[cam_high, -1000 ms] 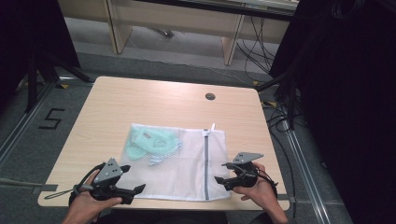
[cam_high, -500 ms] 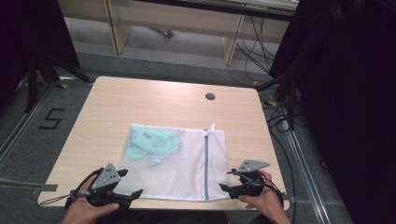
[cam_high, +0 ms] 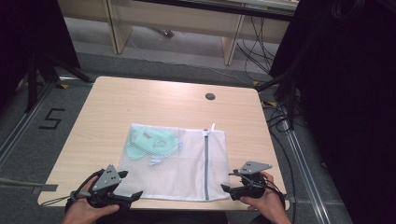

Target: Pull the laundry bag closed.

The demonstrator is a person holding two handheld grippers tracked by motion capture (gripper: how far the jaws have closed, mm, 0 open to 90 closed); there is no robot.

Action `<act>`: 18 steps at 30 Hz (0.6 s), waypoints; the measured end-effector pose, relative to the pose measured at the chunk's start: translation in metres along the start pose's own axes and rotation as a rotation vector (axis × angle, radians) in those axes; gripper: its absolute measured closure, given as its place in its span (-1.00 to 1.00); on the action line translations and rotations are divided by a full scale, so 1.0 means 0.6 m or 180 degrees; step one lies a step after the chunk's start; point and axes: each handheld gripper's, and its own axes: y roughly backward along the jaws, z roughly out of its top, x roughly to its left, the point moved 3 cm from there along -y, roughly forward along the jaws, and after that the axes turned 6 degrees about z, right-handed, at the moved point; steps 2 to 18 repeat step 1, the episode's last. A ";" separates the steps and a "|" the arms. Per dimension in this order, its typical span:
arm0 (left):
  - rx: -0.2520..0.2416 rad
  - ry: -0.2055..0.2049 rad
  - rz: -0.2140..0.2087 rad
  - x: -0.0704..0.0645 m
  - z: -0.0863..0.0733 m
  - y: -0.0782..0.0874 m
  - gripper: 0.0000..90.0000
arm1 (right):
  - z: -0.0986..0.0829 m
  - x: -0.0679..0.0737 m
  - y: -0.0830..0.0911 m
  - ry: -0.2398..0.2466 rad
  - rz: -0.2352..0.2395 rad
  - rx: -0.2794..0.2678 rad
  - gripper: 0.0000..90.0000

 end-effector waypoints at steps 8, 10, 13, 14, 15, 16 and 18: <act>0.0000 0.0000 0.0000 0.000 0.000 0.000 -0.66 | 0.000 -0.001 0.000 -0.0006 -0.0001 -0.0015 -0.44; 0.0000 0.0000 0.0000 0.000 0.000 0.000 -0.66 | 0.000 -0.001 0.000 -0.0006 -0.0001 -0.0015 -0.44; 0.0000 0.0000 0.0000 0.000 0.000 0.000 -0.66 | 0.000 -0.001 0.000 -0.0006 -0.0001 -0.0015 -0.44; 0.0000 0.0000 0.0000 0.000 0.000 0.000 -0.66 | 0.000 -0.001 0.000 -0.0006 -0.0001 -0.0015 -0.44; 0.0000 0.0000 0.0000 0.000 0.000 0.000 -0.66 | 0.000 -0.001 0.000 -0.0006 -0.0001 -0.0015 -0.44; 0.0000 0.0000 0.0000 0.000 0.000 0.000 -0.66 | 0.000 -0.001 0.000 -0.0006 -0.0001 -0.0015 -0.44; 0.0000 0.0000 0.0000 0.000 0.000 0.000 -0.66 | 0.000 -0.001 0.000 -0.0006 -0.0001 -0.0015 -0.44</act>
